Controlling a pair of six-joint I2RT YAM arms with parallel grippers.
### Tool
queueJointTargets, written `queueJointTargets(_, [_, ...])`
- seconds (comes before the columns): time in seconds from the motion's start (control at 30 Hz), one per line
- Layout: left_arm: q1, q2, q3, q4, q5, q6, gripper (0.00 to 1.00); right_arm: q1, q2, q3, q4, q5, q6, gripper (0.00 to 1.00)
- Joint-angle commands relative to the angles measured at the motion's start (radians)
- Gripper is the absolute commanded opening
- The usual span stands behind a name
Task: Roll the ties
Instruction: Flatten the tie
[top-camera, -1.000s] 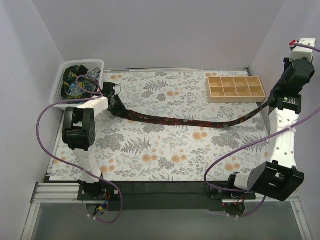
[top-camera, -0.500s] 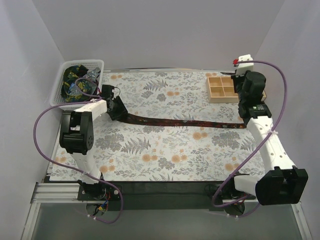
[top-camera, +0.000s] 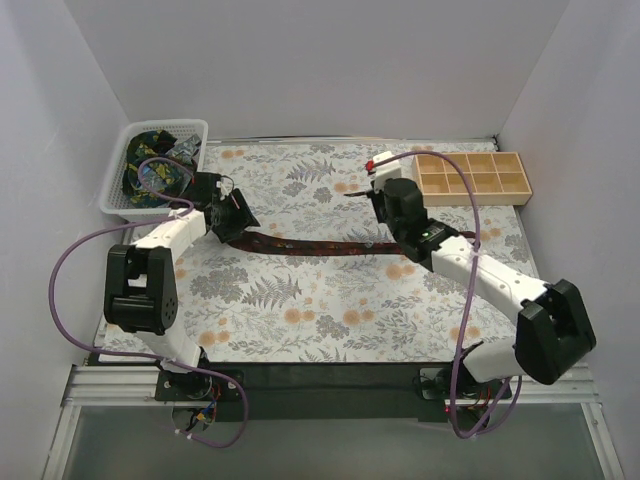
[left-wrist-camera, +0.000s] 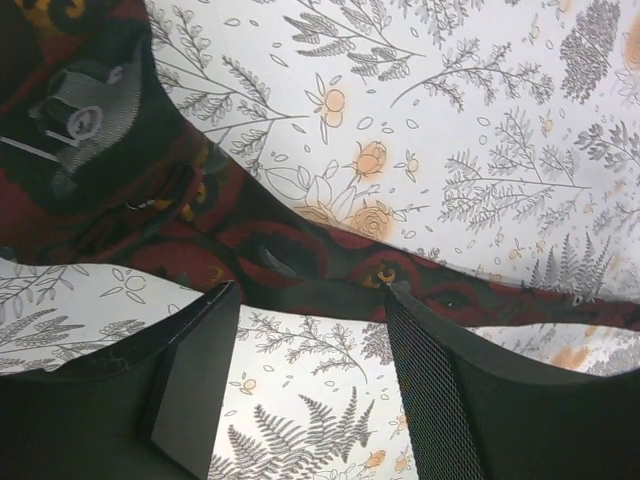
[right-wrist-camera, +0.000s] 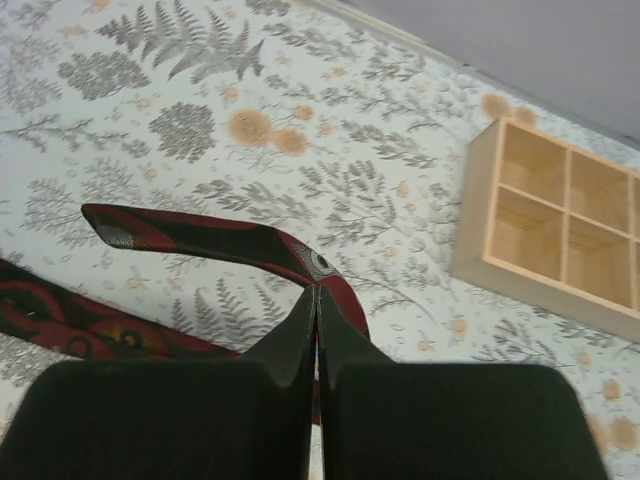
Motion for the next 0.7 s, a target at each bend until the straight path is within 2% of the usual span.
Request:
queueJointTargets(0.0, [-0.005,-0.045,-0.032,0.038,0.069,0.004,0.56,0.075,0.059,0.039,0.099,0.112,0.085,0.01])
queueJointTargets(0.27, [-0.013,-0.070,-0.055,0.064,0.105,0.002,0.56,0.216,0.243,0.107,0.153,0.165,0.205,0.01])
queueJointTargets(0.53, [-0.013,-0.062,-0.055,0.071,0.117,0.001,0.56,0.296,0.392,0.148,0.176,0.015,0.219,0.01])
queueJointTargets(0.63, [-0.013,-0.059,-0.056,0.074,0.123,-0.002,0.56,0.305,0.415,0.148,0.176,-0.066,0.214,0.14])
queueJointTargets(0.67, [-0.013,-0.058,-0.059,0.078,0.125,-0.004,0.56,0.305,0.415,0.148,0.174,-0.094,0.208,0.25])
